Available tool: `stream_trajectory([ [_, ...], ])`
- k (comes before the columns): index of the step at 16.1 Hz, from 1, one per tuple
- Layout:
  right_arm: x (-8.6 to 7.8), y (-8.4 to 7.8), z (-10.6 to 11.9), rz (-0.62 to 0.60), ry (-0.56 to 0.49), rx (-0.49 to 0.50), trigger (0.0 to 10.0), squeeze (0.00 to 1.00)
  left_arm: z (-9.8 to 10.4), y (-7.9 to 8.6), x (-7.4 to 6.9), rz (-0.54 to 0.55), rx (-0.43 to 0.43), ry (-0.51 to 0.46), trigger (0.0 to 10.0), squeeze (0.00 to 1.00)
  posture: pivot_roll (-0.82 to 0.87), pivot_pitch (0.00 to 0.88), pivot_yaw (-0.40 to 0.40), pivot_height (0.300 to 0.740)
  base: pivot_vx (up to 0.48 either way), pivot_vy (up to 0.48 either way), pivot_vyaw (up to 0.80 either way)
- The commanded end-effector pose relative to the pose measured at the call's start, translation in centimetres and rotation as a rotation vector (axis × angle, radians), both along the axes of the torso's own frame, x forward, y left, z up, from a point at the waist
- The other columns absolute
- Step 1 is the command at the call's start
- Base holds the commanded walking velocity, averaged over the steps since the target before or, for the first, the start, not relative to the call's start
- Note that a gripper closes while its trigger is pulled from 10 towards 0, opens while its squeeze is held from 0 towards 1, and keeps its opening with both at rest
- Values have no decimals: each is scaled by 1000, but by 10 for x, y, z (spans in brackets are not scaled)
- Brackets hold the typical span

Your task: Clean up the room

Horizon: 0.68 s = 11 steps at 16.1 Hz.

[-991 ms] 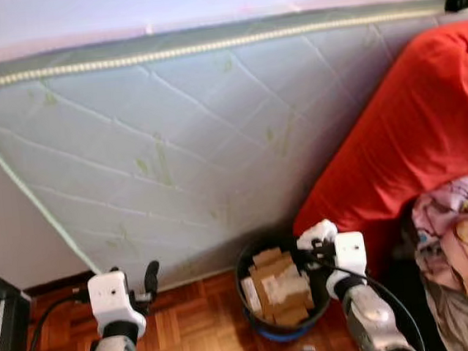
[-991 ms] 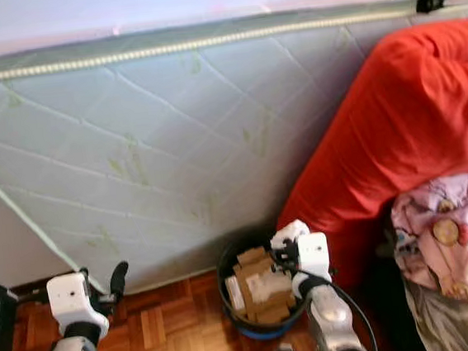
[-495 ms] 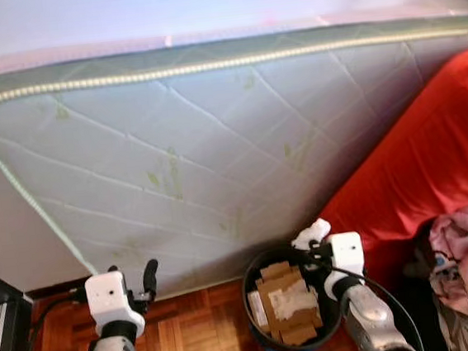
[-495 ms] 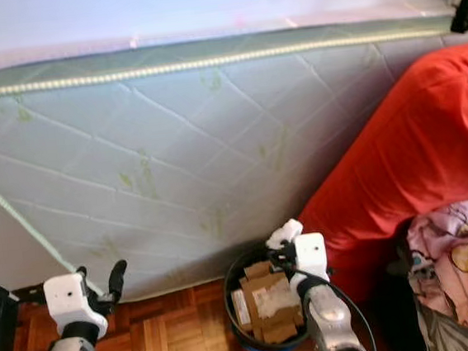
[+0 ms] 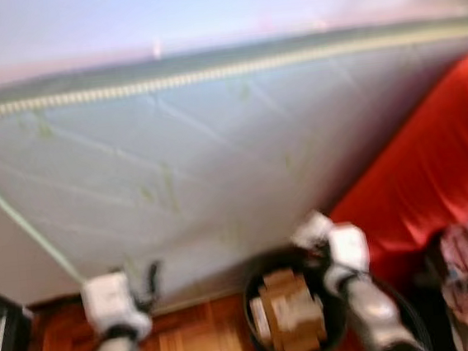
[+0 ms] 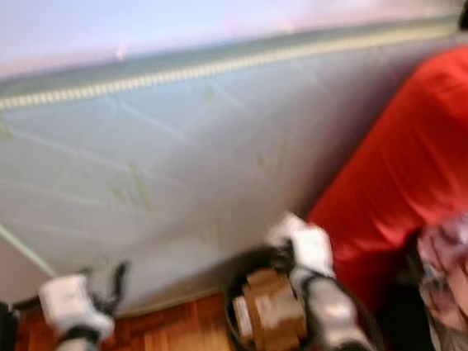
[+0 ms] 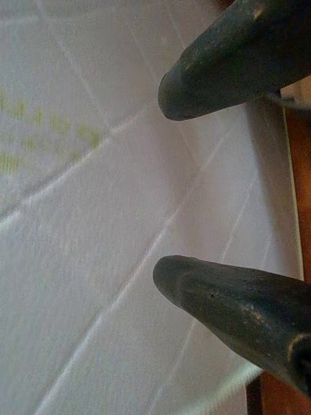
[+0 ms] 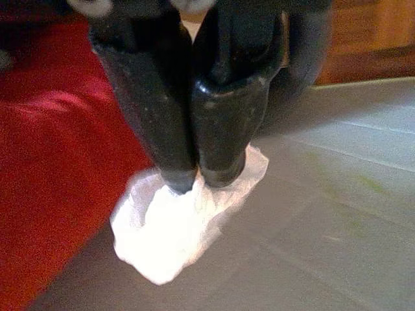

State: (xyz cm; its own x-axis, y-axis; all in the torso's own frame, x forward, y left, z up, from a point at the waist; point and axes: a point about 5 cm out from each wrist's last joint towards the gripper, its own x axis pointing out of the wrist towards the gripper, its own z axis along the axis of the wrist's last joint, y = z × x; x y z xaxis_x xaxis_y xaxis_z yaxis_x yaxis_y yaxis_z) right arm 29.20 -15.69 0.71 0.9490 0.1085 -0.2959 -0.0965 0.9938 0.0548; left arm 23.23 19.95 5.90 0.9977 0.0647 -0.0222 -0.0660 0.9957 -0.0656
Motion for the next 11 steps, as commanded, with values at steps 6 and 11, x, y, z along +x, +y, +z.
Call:
stream_trajectory([
  [6,-6,10,-10,36,69,28,10000,0,-3,5,-11,5,10,35,10000,0,99,202,-81,660,177,0,0],
  [11,-15,10,-25,30,207,24,10000,0,-2,0,-20,-14,6,56,10000,0,126,281,-83,660,0,0,0],
])
